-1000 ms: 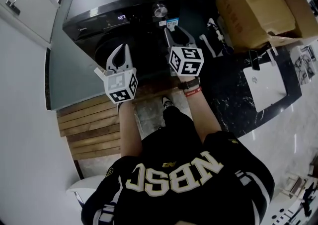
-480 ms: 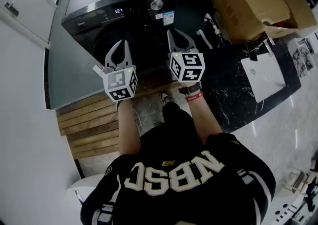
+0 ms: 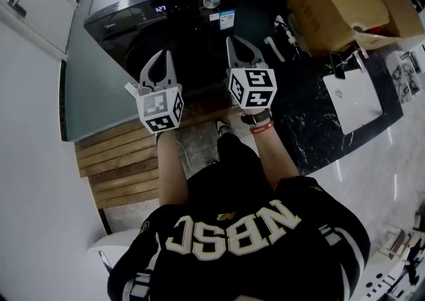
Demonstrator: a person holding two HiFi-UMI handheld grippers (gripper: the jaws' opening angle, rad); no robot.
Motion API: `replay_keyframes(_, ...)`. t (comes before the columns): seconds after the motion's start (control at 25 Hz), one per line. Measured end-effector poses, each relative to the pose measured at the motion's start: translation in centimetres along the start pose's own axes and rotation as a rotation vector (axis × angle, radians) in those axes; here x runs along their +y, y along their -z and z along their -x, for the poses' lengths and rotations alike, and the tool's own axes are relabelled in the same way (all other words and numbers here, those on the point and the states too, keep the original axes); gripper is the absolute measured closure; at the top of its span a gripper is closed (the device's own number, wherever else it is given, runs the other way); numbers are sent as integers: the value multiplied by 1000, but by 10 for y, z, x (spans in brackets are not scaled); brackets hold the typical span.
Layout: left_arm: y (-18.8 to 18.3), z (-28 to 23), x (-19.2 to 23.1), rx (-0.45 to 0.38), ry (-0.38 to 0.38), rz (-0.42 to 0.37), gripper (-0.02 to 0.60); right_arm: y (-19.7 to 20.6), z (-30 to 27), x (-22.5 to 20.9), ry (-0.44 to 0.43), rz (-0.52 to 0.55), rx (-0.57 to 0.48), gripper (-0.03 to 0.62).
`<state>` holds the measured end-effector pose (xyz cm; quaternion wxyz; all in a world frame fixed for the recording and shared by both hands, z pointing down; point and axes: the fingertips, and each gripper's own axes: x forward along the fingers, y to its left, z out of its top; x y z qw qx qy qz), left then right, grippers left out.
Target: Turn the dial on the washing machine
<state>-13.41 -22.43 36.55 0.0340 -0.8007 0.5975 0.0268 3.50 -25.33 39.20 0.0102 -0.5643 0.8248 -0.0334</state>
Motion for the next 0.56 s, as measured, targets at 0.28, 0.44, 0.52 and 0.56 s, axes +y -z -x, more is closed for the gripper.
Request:
replay_keyframes(0.28, -1, -2, -2, 0, 1, 0, 568, 2, 1, -2, -18, 13, 14, 588)
replay_keyframes(0.44, -2, -6, -2, -1, 3, -4, 568, 3, -2, -1, -52, 36, 28, 588)
replay_keyframes(0.52, -4, -10, 3, -7, -1, -10, 569, 3, -9, 1, -86, 51, 38, 588)
replay_keyframes(0.56, -6, -12, 6, -10, -4, -14, 568, 2, -12, 2, -104, 60, 43, 588)
